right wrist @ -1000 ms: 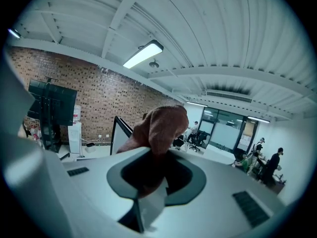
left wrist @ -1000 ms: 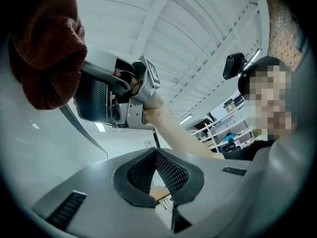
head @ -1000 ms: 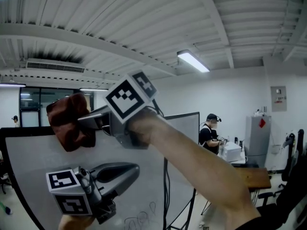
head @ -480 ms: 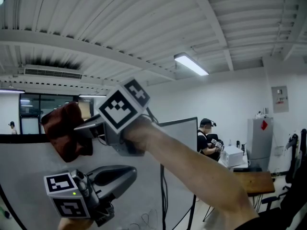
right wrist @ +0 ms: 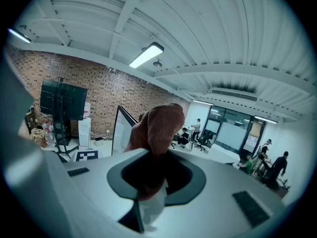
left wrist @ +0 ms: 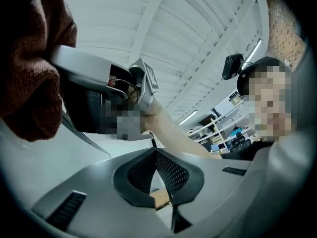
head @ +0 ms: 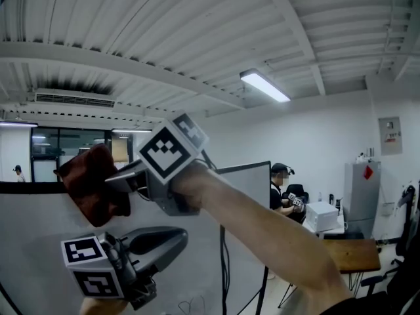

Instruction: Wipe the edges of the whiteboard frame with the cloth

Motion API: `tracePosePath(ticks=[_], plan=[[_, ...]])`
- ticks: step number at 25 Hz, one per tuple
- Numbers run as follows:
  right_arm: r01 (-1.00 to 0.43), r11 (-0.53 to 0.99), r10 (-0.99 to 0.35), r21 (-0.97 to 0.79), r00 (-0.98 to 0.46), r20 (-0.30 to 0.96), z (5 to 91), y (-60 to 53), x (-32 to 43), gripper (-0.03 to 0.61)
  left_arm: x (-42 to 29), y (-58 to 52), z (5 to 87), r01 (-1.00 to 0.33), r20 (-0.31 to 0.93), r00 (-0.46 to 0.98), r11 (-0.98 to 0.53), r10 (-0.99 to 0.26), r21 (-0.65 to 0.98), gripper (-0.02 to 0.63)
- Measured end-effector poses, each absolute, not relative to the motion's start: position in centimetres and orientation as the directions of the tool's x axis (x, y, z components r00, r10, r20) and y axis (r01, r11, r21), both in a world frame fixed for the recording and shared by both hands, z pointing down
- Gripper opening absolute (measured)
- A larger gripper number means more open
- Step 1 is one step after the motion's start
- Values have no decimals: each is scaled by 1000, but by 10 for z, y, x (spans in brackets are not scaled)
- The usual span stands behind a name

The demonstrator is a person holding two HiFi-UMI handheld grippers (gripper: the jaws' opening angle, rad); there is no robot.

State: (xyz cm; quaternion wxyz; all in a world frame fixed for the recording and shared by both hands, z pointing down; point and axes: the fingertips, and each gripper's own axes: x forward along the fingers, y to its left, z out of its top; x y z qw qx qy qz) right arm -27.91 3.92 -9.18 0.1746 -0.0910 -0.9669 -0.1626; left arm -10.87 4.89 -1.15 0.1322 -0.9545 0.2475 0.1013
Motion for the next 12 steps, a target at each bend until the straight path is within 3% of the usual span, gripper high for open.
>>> tracePosePath(ticks=[8, 12], plan=[[208, 941, 89, 268, -914, 396, -82, -17, -239, 71, -80, 15, -10, -512, -270, 847, -839, -458, -183, -11], [242, 951, 169, 191, -927, 335, -90, -22, -233, 71, -71, 7, -6, -513, -260, 849, -837, -461, -192, -11]])
